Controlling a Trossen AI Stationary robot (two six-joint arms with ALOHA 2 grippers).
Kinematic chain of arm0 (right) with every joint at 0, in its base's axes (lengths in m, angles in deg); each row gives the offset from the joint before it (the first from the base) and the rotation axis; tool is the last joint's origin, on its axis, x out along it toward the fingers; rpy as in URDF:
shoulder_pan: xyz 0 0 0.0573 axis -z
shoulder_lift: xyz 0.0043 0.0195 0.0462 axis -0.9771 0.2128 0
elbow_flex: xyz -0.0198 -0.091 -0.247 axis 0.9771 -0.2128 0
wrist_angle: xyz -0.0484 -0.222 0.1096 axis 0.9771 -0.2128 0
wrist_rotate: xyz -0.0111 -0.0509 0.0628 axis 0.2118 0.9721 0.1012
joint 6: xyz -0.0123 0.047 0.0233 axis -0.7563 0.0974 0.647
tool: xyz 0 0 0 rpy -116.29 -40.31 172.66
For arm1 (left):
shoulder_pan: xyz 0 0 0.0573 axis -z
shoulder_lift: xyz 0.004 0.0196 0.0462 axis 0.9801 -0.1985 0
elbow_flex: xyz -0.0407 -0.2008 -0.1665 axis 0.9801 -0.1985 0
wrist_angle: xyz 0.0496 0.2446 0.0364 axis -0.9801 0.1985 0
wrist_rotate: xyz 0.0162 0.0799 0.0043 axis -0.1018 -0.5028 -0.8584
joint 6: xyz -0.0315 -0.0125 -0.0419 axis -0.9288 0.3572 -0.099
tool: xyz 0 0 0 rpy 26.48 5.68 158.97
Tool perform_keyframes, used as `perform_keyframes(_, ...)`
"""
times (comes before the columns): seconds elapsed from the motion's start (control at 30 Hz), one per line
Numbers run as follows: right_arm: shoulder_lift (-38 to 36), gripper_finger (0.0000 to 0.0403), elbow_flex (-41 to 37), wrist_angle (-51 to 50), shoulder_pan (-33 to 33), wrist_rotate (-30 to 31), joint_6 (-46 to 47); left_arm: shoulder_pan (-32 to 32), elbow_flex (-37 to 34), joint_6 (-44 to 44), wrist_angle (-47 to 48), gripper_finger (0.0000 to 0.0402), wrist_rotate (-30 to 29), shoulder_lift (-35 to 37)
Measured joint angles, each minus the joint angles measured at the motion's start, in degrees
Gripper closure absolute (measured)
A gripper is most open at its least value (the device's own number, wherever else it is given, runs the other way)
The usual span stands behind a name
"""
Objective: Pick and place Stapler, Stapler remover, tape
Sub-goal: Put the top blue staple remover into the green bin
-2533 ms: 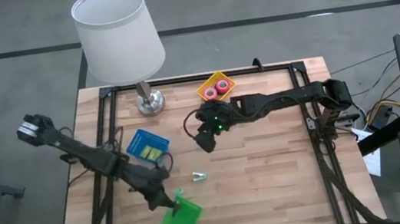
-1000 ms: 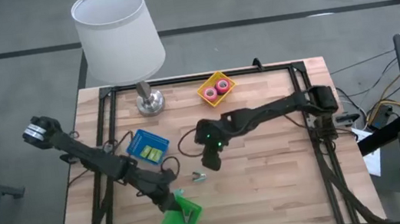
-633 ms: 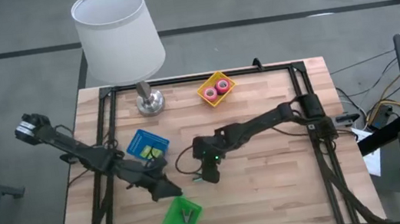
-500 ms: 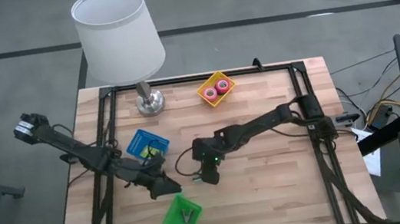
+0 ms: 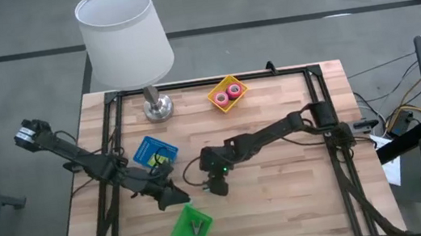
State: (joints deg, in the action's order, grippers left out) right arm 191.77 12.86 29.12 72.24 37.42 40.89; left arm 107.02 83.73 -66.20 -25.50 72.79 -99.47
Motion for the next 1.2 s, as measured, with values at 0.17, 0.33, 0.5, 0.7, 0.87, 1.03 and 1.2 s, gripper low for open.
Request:
perform_keyframes(0.17, 0.0, 0.0231, 0.0, 1.4, 0.0, 0.0, -0.3, 0.0, 0.0, 0.0, 0.0, 0.0252, 0.0, 0.0)
perform_keyframes(0.33, 0.2, 0.0255, 0.0, 1.4, 0.0, 0.0, -0.4, 0.0, 0.0, 0.4, 0.1, 0.0252, -0.1, 0.0)
perform_keyframes(0.5, 0.4, 0.0275, -0.1, 1.4, 0.0, 0.0, -1.0, 0.0, 0.0, 0.4, 0.2, 0.0252, -0.4, 0.0)
perform_keyframes(0.7, 0.9, 0.0288, -0.1, 2.3, 0.1, 0.0, -1.9, 0.0, -0.1, 0.5, 0.2, 0.0252, -0.5, 0.0)
perform_keyframes(0.87, 1.6, 0.0303, -0.1, 2.5, 0.1, -0.5, -0.1, 0.0, -0.1, 0.5, 0.2, 0.0252, -0.5, 0.0)
perform_keyframes(1.03, 1.6, 0.0325, 0.0, 2.5, 0.1, -0.5, 0.0, 0.0, -0.1, 0.5, 0.2, 0.0252, -0.6, 0.0)
perform_keyframes(1.2, 1.6, 0.0358, 0.0, 2.5, 0.2, -0.6, 0.1, 0.0, -0.1, 0.8, 0.2, 0.0252, -0.9, 0.0)
